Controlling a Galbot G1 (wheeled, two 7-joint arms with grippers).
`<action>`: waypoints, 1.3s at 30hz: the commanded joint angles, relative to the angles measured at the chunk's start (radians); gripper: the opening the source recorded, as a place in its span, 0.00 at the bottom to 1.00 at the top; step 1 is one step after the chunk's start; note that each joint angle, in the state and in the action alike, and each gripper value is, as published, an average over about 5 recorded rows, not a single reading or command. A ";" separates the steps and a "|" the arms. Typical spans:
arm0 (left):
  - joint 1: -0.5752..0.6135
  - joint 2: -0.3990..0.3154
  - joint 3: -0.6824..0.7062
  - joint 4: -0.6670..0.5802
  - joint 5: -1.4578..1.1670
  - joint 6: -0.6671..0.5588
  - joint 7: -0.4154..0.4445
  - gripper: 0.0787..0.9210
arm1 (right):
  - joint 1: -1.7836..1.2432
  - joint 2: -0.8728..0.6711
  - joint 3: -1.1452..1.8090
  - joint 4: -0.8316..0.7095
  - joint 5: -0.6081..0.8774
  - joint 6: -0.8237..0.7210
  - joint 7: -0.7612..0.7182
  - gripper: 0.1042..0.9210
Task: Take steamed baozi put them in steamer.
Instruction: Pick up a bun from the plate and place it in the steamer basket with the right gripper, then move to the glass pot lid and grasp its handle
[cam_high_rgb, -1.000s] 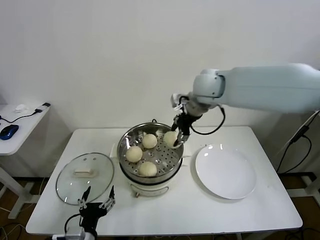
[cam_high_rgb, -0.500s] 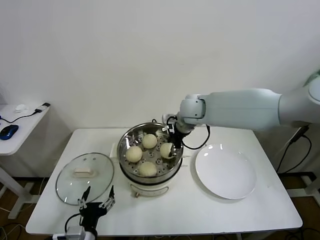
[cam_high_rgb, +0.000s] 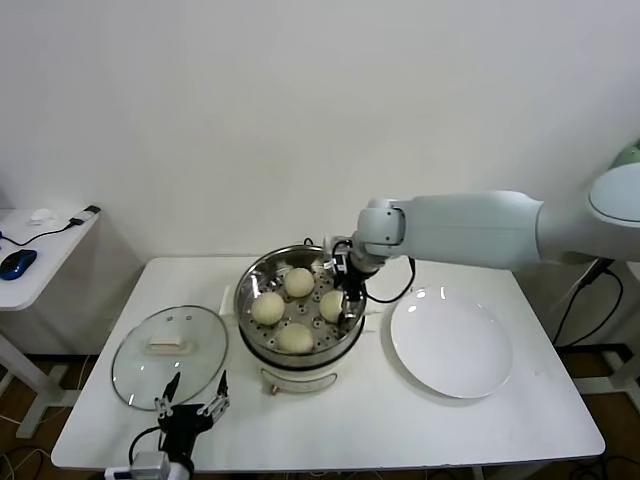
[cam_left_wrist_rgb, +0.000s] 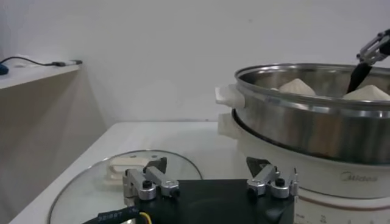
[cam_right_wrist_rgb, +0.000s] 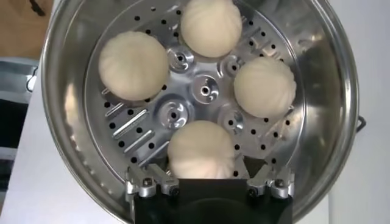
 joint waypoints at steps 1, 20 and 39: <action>-0.001 0.001 0.000 0.001 -0.001 0.000 0.000 0.88 | 0.117 -0.047 0.026 -0.031 0.078 0.151 -0.244 0.88; 0.014 0.006 0.005 -0.019 -0.017 -0.032 -0.006 0.88 | -0.480 -0.646 0.959 0.146 0.049 0.280 0.506 0.88; -0.040 0.062 -0.048 0.004 0.071 -0.081 0.076 0.88 | -2.216 -0.326 2.490 0.365 -0.389 0.461 0.542 0.88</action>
